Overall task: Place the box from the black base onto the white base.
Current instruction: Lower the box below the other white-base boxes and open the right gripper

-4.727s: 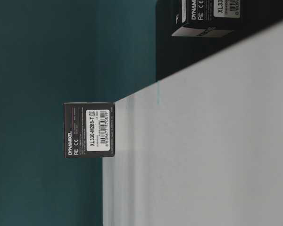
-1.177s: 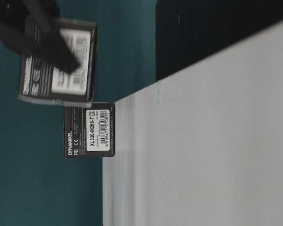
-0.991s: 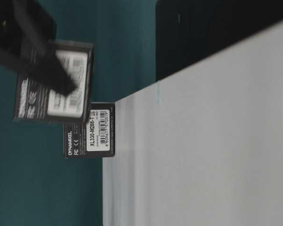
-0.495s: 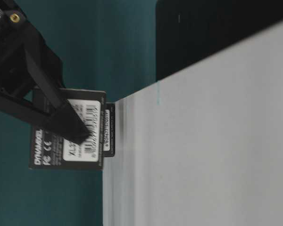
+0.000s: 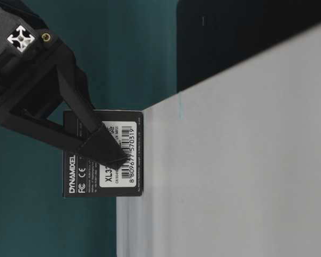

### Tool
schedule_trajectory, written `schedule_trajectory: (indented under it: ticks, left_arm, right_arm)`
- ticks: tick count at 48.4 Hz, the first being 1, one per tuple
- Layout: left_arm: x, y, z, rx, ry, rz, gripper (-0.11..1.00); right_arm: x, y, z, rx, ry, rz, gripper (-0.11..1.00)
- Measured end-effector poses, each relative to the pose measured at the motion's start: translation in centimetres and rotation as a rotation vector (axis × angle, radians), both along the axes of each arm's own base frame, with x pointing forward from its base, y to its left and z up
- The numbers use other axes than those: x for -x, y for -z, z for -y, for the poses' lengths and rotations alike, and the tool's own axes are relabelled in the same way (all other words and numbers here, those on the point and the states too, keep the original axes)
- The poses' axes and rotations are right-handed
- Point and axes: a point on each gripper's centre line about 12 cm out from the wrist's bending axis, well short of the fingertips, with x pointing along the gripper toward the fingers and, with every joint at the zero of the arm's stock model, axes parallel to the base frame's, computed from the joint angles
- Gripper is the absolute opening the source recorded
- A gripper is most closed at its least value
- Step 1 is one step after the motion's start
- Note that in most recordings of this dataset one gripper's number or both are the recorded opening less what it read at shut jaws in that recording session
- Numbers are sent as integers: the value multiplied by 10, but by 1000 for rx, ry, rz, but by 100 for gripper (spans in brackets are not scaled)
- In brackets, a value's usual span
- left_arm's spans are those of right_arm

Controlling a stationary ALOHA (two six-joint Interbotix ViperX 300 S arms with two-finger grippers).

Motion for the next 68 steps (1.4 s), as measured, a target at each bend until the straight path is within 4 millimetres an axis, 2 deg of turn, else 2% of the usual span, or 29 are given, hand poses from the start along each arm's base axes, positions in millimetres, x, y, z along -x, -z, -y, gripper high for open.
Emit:
schedule_trajectory:
  ticks: [34,37,45,49,68]
  left_arm:
    - [0,0,0,0,0,0,-3]
    - [0,0,0,0,0,0,-3]
    - [0,0,0,0,0,0,-3]
    - [0,0,0,0,0,0,-3]
    - [0,0,0,2,2,0,-3]
  right_arm:
    - [1,1,-4,5,-14,-15,53]
    - [1,1,-4,5,-14,-15,59]
    - [1,4,-4,4,-11,-23,89]
    - [1,4,-3,14,-17,-22,97]
    - [1,2,-3,33,-34,5,97]
